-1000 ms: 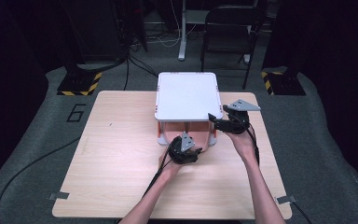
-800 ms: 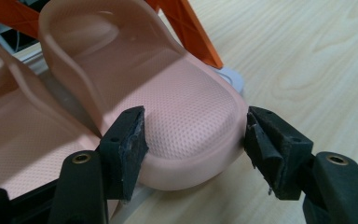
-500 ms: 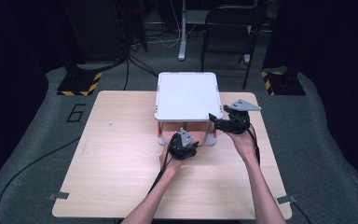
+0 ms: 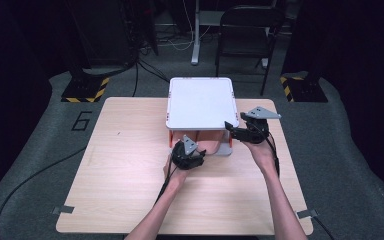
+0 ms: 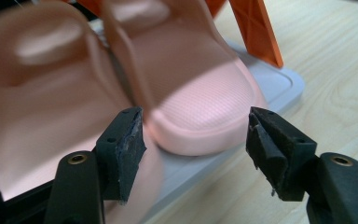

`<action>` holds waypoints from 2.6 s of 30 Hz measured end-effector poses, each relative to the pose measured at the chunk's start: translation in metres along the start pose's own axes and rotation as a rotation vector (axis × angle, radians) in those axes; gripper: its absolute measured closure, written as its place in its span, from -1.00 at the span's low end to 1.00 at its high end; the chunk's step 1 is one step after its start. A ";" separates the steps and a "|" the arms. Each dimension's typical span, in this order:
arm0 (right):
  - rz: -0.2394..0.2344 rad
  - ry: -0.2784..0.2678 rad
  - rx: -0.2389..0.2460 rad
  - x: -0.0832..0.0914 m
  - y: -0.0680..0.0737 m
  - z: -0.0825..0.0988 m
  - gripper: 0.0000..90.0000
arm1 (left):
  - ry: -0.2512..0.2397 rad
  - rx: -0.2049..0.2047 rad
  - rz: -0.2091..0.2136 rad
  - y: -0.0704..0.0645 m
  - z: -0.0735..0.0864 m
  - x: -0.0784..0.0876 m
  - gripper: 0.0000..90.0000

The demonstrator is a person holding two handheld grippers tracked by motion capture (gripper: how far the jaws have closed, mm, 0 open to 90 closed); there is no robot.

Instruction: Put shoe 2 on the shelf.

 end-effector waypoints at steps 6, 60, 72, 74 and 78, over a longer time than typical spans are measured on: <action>0.005 0.004 -0.001 0.001 -0.001 0.000 -0.42 | 0.006 -0.009 0.010 0.026 0.008 0.019 -0.20; 0.086 -0.026 -0.126 0.063 0.016 0.104 -0.56 | -0.024 -0.009 0.076 0.068 0.048 0.114 -0.55; 0.132 0.001 -0.145 0.075 0.014 0.133 -0.55 | -0.052 0.082 -0.014 0.104 0.076 0.145 -0.55; 0.133 0.003 -0.147 0.076 0.015 0.135 -0.55 | -0.041 0.076 -0.027 0.109 0.080 0.149 -0.55; 0.133 0.016 -0.134 0.078 0.017 0.138 -0.55 | -0.038 0.108 -0.042 0.116 0.088 0.151 -0.55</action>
Point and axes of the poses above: each handheld gripper's, and its own axes: x roughly backward along the jaws, z roughly out of its underside, y roughly to its left, the point moved 7 cm from there along -x, roughly forward along the jaws, and after that the axes turned 5 degrees about -z, right-handed, at the moved point
